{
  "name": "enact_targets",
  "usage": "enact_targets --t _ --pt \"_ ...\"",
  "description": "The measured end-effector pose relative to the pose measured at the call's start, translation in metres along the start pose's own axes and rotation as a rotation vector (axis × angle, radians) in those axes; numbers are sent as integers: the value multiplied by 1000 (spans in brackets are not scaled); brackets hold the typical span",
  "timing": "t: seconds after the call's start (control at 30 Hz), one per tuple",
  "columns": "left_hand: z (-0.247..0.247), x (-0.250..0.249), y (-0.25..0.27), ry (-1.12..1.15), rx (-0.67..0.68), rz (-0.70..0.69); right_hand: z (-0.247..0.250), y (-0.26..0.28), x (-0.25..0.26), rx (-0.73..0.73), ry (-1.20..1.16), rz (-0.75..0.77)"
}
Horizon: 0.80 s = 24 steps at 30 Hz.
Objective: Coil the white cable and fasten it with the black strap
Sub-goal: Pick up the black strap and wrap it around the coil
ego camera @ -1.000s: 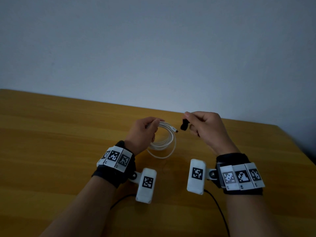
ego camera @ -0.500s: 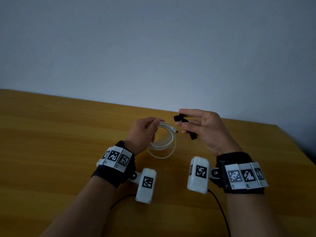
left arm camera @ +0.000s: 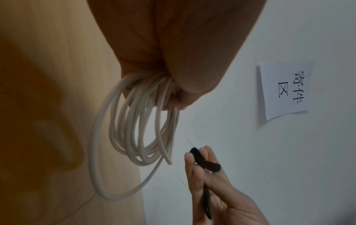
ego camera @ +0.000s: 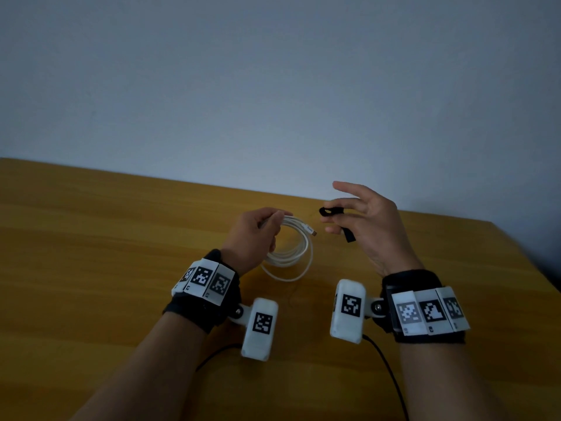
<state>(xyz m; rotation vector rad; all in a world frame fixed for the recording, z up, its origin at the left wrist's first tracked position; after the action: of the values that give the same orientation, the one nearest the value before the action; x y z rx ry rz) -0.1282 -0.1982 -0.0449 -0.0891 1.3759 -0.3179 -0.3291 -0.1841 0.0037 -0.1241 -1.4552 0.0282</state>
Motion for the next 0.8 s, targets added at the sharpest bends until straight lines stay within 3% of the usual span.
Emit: enact_targets --t 0.57,0.8 --pt "0 -1 1 -16 0 -1 2 0 0 -43 194 17" --pt "0 0 0 6 -5 4 -2 2 2 -40 123 -13"
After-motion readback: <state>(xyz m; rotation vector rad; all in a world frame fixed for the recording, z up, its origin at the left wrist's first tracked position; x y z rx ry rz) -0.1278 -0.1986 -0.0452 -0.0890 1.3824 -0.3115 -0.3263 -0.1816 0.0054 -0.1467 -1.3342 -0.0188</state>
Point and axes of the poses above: each hand's wrist, its own y-axis away from the middle knuckle, its own z-axis out of the back of the hand, x = y × z, the point moved 9 cm from there along -y, towards the middle knuckle, and after that the axes turned 4 degrees about -z, right-handed, at the moved point
